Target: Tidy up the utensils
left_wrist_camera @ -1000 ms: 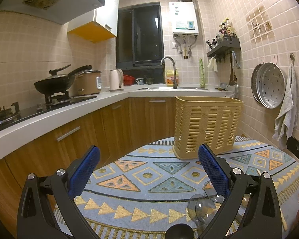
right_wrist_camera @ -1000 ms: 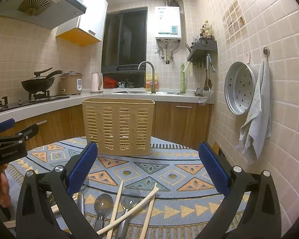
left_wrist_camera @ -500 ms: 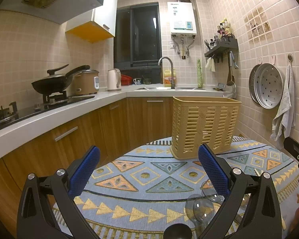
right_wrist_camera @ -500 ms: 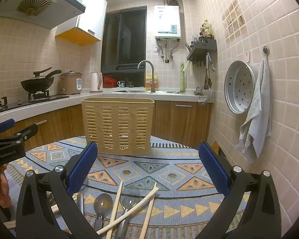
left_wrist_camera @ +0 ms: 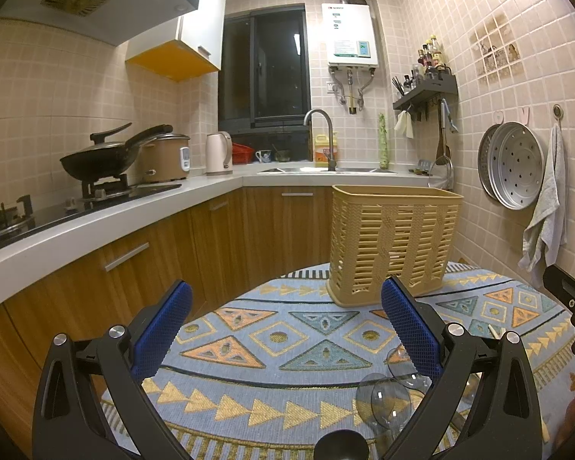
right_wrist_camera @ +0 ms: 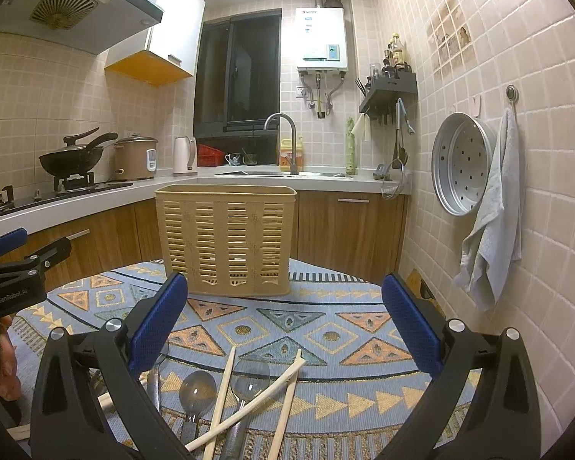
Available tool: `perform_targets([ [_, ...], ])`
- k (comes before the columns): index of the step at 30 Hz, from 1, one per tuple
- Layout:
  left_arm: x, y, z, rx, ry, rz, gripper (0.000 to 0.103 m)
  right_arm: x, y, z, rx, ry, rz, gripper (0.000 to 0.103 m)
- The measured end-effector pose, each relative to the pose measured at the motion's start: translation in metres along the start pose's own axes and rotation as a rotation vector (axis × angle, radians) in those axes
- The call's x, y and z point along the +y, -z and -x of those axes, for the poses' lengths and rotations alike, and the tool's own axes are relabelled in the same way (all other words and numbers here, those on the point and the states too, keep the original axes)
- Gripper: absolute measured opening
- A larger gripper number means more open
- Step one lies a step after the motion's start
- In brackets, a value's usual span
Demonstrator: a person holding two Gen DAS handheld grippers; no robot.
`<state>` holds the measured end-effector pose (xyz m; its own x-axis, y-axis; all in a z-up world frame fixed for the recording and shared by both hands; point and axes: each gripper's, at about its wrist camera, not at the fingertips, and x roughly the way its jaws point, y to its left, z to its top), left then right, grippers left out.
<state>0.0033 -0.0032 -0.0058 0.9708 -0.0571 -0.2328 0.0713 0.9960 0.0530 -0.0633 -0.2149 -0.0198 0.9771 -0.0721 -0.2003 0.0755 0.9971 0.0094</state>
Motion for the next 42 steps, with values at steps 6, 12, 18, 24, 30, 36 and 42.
perform_targets([
  [6, -0.001, 0.001, 0.001, -0.001, 0.013, 0.004, 0.096, -0.001, 0.0, -0.001, 0.006, 0.0, -0.002, 0.097],
  [12, -0.002, 0.001, 0.001, 0.0, 0.014, 0.005, 0.096, 0.0, 0.0, -0.002, 0.008, 0.001, -0.002, 0.097],
  [18, -0.002, 0.001, 0.001, 0.002, 0.014, 0.006, 0.096, 0.0, 0.0, -0.002, 0.008, 0.001, -0.002, 0.097],
  [24, -0.001, 0.001, 0.0, 0.002, 0.013, 0.006, 0.096, 0.0, 0.0, -0.002, 0.007, 0.003, -0.003, 0.097],
  [30, 0.005, 0.001, -0.004, 0.035, 0.061, 0.046, 0.096, -0.008, 0.002, -0.008, 0.054, 0.07, -0.05, 0.097],
  [36, 0.01, -0.008, -0.009, 0.309, 0.224, -0.025, 0.085, -0.033, 0.001, -0.034, 0.254, 0.018, -0.142, 0.097],
  [42, -0.012, 0.004, 0.003, 0.578, 0.359, -0.183, 0.062, -0.035, 0.004, -0.056, 0.51, -0.134, -0.154, 0.082],
])
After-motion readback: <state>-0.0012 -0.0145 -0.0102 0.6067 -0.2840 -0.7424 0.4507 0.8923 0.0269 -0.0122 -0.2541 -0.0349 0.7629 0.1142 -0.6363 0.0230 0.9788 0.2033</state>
